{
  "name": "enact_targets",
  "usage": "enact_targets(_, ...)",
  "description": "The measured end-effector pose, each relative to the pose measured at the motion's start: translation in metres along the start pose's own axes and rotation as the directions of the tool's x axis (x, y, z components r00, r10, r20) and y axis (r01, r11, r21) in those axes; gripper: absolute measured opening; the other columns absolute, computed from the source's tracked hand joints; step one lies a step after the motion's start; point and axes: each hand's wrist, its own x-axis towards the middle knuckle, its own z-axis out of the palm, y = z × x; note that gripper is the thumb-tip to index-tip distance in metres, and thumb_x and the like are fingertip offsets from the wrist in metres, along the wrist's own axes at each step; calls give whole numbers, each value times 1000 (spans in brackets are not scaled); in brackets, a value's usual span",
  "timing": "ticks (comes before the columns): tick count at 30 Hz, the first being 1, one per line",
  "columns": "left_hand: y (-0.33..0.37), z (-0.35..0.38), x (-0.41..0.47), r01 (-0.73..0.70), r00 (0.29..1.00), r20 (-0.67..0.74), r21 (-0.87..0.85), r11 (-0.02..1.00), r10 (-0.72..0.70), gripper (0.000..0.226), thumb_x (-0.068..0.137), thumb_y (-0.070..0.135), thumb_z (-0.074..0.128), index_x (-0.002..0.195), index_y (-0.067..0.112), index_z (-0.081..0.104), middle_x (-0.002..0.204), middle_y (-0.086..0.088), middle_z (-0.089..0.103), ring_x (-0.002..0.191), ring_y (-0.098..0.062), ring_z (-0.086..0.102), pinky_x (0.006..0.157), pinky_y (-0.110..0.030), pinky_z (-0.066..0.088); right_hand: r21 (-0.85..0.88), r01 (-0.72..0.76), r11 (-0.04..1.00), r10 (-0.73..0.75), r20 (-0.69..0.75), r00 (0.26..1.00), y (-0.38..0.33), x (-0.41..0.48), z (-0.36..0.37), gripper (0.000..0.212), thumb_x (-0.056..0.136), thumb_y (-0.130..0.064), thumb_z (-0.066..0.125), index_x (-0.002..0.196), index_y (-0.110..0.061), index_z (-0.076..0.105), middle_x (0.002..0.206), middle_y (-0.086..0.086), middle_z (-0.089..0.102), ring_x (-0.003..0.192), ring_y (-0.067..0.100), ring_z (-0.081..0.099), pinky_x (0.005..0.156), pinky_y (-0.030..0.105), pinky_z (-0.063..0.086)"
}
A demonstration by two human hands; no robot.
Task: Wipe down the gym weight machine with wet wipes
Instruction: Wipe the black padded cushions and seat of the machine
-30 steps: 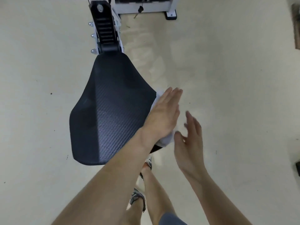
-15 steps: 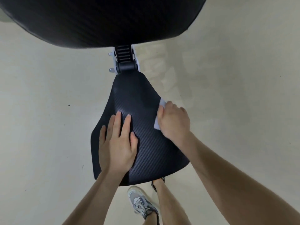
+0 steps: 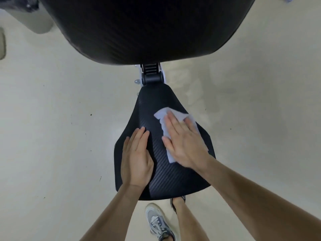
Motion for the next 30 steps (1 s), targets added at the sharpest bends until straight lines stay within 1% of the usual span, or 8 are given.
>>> enact_targets(3, -2, -14, -4, 187, 973, -91, -231, 955, -212, 55, 84, -3, 35, 136, 6, 53, 140, -4, 52, 131, -16, 42, 111, -14, 23, 108, -122, 987, 125, -21, 992, -43, 40, 1, 65, 100, -43, 14, 156, -10, 6, 164, 6, 1, 151, 19, 0, 121, 41, -3)
enact_targets(7, -17, -37, -46, 508, 839, -32, -315, 802, -544, 50, 97, 4, 36, 145, 18, 43, 143, 10, 46, 133, -11, 42, 105, -15, 24, 10, 300, 954, -300, -26, 954, -125, -20, 28, 69, 94, -40, 37, 155, -12, 21, 163, 5, 16, 151, 22, 6, 121, 44, 5)
enact_targets(10, -21, -41, -91, 486, 869, 45, -272, 831, -493, 56, 95, 2, 39, 148, 21, 38, 149, 5, 43, 135, -16, 44, 106, -23, 32, -64, 379, 923, -382, -48, 923, -127, -57, 40, 64, 96, -39, 31, 154, -13, 24, 162, 4, 20, 151, 21, 10, 121, 43, 7)
enact_targets(13, -13, -32, -116, 237, 971, 38, -98, 967, -234, 52, 90, 2, 47, 142, 7, 46, 151, -11, 40, 137, -33, 38, 109, -44, 38, -33, 220, 975, -222, -96, 970, -89, -89, 41, 62, 100, -45, 26, 154, -15, 26, 162, 1, 23, 150, 16, 13, 121, 41, 13)
enact_targets(17, 3, -28, -115, 240, 956, 147, 100, 965, -253, 60, 88, 6, 57, 145, 8, 41, 157, -15, 28, 145, -39, 21, 113, -46, 31, 107, -147, 983, 161, -128, 979, -9, -111, 43, 59, 103, -40, 27, 154, -9, 23, 161, 8, 22, 150, 21, 17, 120, 44, 22)
enact_targets(21, 19, -26, -112, 123, 963, 227, 106, 987, -144, 61, 94, 16, 50, 151, 18, 31, 162, -4, 15, 150, -23, 6, 117, -36, 24, 766, -543, 344, 742, 132, 657, 8, -92, 36, 47, 105, -37, 23, 126, 1, 43, 122, 23, 52, 119, 40, 51, 90, 37, 42)
enact_targets(26, 31, -28, -113, 185, 955, 227, 40, 982, -189, 58, 97, 16, 46, 152, 24, 29, 163, 3, 8, 150, -16, -1, 112, -33, 32, 873, -466, -141, 928, 281, 246, -32, -92, 20, 46, 106, -28, 22, 110, 0, 58, 112, 14, 63, 111, 35, 57, 86, 30, 40)
enact_targets(30, 35, -36, -127, 204, 951, 253, -84, 975, -177, 59, 92, 2, 46, 146, 25, 41, 161, 5, 20, 148, -14, 15, 99, -25, 37, 786, -353, -507, 737, 608, 295, -101, -98, 3, 44, 108, -22, 17, 146, -6, 33, 150, 21, 38, 133, 36, 42, 100, 32, 36)
